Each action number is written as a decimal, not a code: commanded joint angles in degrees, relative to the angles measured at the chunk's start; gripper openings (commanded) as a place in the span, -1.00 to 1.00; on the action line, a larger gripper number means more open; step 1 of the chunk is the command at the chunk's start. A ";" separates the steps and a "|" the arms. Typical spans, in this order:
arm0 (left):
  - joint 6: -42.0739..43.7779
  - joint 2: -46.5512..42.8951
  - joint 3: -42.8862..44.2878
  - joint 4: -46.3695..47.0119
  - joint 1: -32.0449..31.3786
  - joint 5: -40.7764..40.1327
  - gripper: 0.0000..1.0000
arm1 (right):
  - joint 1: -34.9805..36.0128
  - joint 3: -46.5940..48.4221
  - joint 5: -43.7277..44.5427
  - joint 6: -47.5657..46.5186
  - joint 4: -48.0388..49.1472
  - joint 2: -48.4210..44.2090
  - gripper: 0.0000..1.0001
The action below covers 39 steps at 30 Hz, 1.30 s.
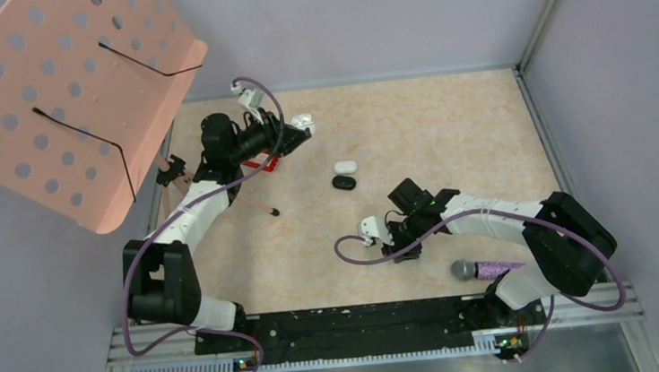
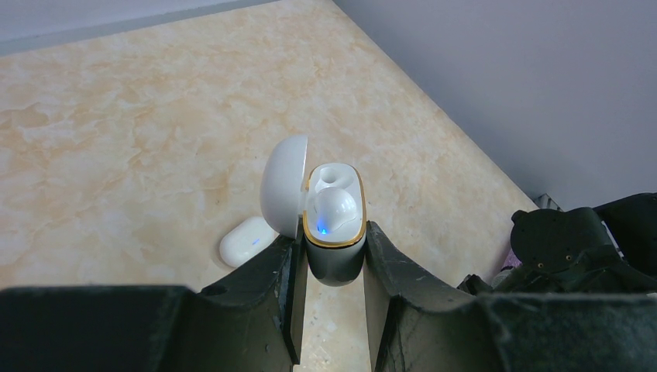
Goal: Insert the wireless bluetooth earbuds into the charging case
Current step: Pick up the earbud from the center of the board.
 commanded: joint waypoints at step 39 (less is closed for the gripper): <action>37.65 2.61 -2.06 1.38 -7.77 8.64 -1.00 | -3.60 39.77 8.35 20.70 -35.95 -2.75 -1.00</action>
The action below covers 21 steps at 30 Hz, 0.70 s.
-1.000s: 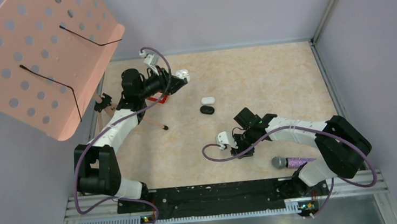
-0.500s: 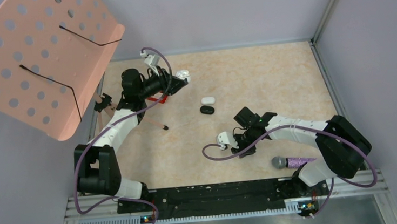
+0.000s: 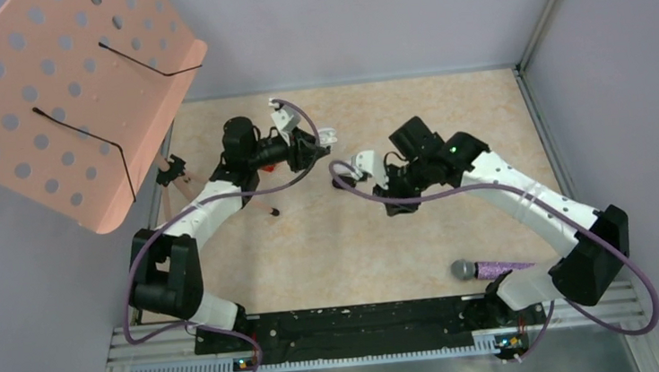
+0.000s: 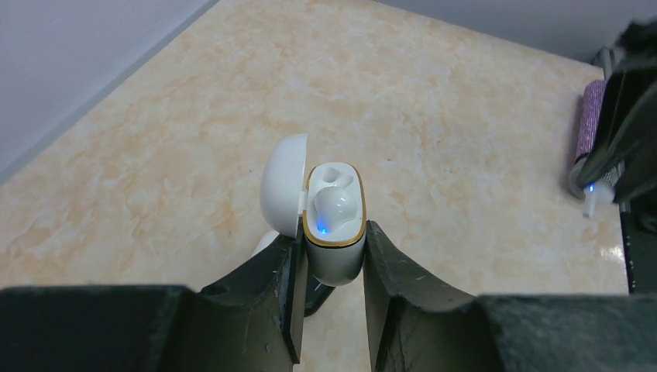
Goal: Insert the wireless bluetooth earbuds into the charging case
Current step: Pick up the earbud from the center of the board, then place the earbud in the charging case.
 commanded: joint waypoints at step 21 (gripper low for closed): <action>23.79 -0.69 -13.45 20.67 -12.79 1.16 -1.00 | -6.81 37.03 -1.10 29.99 -22.96 17.56 -1.00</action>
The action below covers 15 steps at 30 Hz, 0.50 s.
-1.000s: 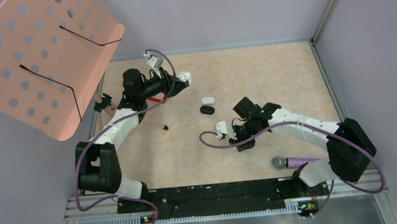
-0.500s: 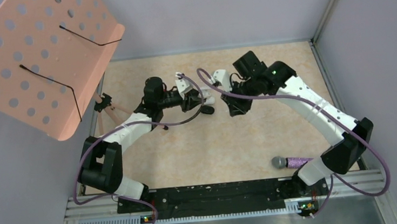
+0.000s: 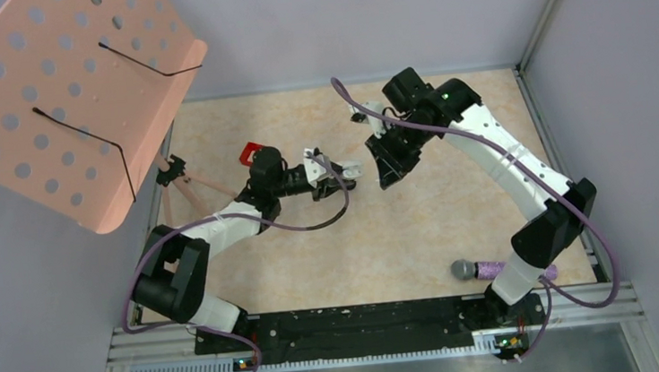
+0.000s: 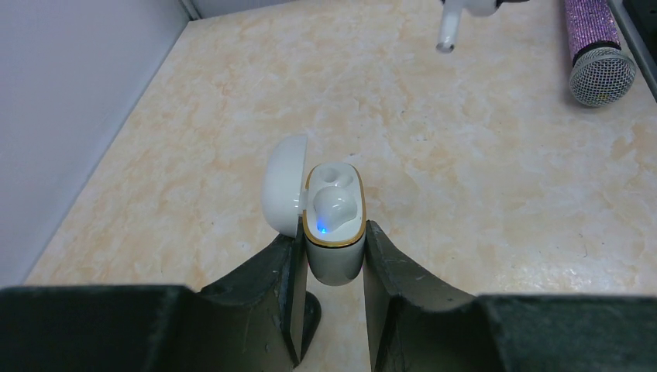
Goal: Insert the wireless bluetooth earbuds into the charging case
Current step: Place the earbud in the charging case.
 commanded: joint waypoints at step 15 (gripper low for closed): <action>9.73 -2.83 -0.80 4.30 -4.61 2.88 -1.00 | -2.90 5.29 -3.32 8.46 0.74 7.04 -1.00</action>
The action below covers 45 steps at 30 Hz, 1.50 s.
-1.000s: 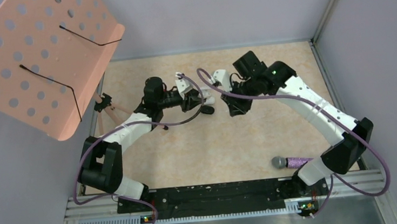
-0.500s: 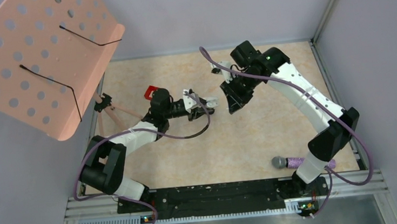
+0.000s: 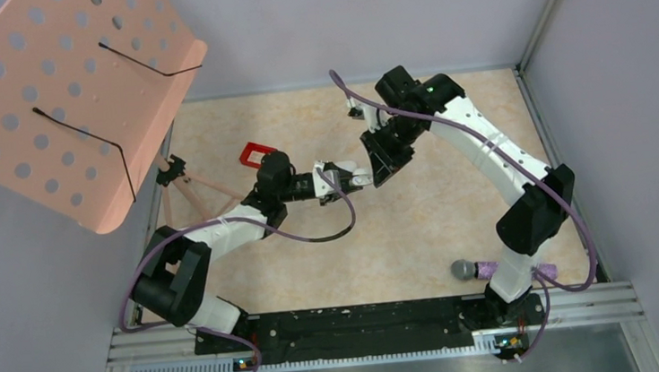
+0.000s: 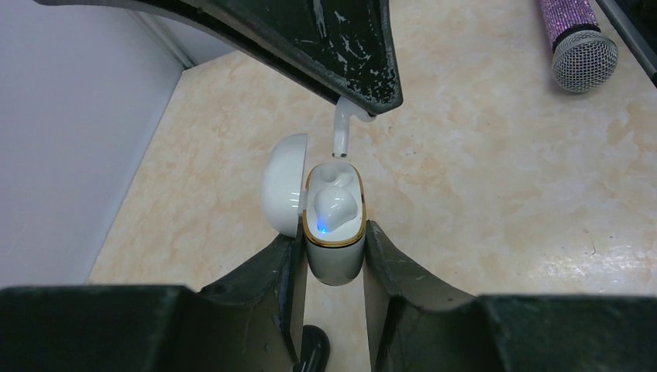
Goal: Insert the wireless bluetooth earbuds into the charging case
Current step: Place the earbud in the charging case.
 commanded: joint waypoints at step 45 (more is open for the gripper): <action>3.73 -1.69 1.02 0.82 -1.78 -0.15 -1.00 | -1.53 -1.05 -1.06 2.63 0.83 1.81 -1.00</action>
